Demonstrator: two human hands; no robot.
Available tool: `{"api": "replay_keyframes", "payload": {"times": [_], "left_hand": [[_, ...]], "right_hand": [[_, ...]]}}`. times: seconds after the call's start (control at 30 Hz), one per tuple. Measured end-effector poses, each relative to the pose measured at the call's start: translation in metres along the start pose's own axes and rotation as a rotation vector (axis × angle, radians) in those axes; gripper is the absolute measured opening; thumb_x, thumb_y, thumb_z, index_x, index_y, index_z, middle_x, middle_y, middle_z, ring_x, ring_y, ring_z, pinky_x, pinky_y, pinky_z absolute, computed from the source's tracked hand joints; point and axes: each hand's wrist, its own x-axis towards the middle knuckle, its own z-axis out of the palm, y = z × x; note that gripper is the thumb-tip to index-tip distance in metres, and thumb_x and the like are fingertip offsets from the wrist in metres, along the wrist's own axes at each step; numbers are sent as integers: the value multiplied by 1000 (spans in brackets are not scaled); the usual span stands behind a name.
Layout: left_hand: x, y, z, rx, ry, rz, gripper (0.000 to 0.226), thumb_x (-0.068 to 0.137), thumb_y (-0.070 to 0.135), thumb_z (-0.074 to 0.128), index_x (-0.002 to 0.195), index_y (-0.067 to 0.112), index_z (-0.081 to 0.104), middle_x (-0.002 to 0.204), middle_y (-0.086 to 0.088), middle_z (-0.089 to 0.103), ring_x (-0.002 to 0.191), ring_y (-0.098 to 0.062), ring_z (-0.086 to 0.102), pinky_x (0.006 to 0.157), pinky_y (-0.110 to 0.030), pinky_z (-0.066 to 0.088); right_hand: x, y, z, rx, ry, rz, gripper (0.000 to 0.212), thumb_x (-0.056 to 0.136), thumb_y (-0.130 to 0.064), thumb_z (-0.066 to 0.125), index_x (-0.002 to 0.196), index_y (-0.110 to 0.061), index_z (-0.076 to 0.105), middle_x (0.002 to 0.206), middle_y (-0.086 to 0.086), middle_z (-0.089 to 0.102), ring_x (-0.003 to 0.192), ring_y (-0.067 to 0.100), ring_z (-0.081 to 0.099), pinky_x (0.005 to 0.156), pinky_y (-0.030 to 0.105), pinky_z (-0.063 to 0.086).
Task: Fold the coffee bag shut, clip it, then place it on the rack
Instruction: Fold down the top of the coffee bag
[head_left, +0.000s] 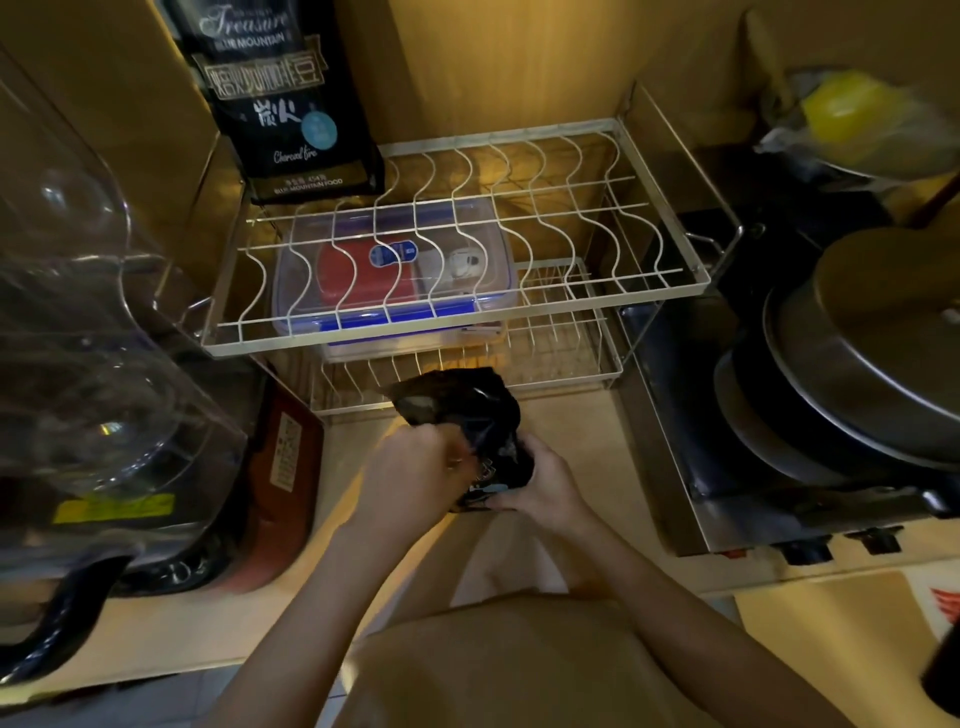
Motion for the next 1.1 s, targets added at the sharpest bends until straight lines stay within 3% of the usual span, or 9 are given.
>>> {"api": "replay_keyframes", "payload": {"times": [0.1, 0.2, 0.3, 0.43, 0.53, 0.77, 0.9, 0.97, 1.1], "left_hand": [[7, 24, -11, -1, 31, 382, 20, 82, 15, 51, 95, 15, 65, 97, -4, 70, 92, -18, 63, 81, -25, 46], [30, 28, 0, 331, 209, 557, 23, 75, 19, 49, 89, 17, 68, 103, -4, 70, 104, -21, 62, 102, -32, 35], [47, 24, 0, 527, -3, 328, 24, 84, 25, 52, 102, 16, 65, 125, -8, 59, 127, -25, 44, 114, -48, 16], [62, 11, -12, 527, -209, 90, 29, 87, 35, 48, 104, 15, 61, 101, -7, 65, 93, -24, 61, 84, -39, 49], [62, 0, -13, 466, -357, 93, 31, 85, 34, 54, 109, 17, 60, 104, -7, 64, 94, -25, 61, 73, -36, 52], [63, -3, -9, 457, -334, 109, 23, 87, 22, 53, 106, 11, 61, 101, -13, 63, 93, -30, 60, 73, -39, 52], [67, 3, -10, 458, -326, 125, 20, 86, 20, 55, 101, 9, 61, 100, -14, 63, 92, -31, 59, 76, -42, 54], [69, 7, -10, 463, -336, 131, 19, 86, 17, 55, 102, 8, 60, 101, -14, 62, 93, -31, 58, 76, -39, 52], [71, 16, -12, 471, -363, 137, 20, 85, 16, 56, 103, 9, 60, 105, -14, 60, 96, -31, 57, 73, -38, 47]], "right_hand": [[6, -2, 1, -135, 102, -99, 75, 46, -33, 86, 113, -25, 52, 109, -4, 63, 103, 13, 58, 89, 34, 50], [11, -7, -1, -295, 136, -170, 74, 46, -37, 84, 111, -22, 52, 112, 2, 63, 105, 20, 55, 90, 38, 47], [10, -7, -2, -384, 92, -221, 69, 51, -28, 81, 113, -17, 53, 113, 7, 59, 107, 27, 50, 88, 35, 40], [2, 1, -1, -398, 28, -263, 70, 56, -45, 65, 117, -15, 52, 114, 8, 57, 108, 24, 45, 85, 32, 38], [1, 6, 0, -425, 17, -285, 75, 55, -53, 53, 118, -13, 51, 114, 9, 56, 107, 24, 43, 84, 29, 35], [3, 5, -12, -351, -143, -217, 83, 52, -53, 57, 127, -20, 43, 126, 3, 47, 117, 16, 36, 92, 26, 31], [3, -5, -24, -88, -186, -79, 47, 76, -21, 52, 123, -20, 54, 126, 3, 54, 119, 16, 46, 100, 27, 36], [3, -5, -29, -202, -111, -173, 36, 87, -10, 47, 122, -18, 56, 124, 7, 59, 117, 18, 51, 100, 28, 39], [3, 3, -29, -681, 25, -364, 33, 93, -26, 41, 124, -21, 52, 113, 9, 67, 102, 27, 62, 83, 40, 52]]}}
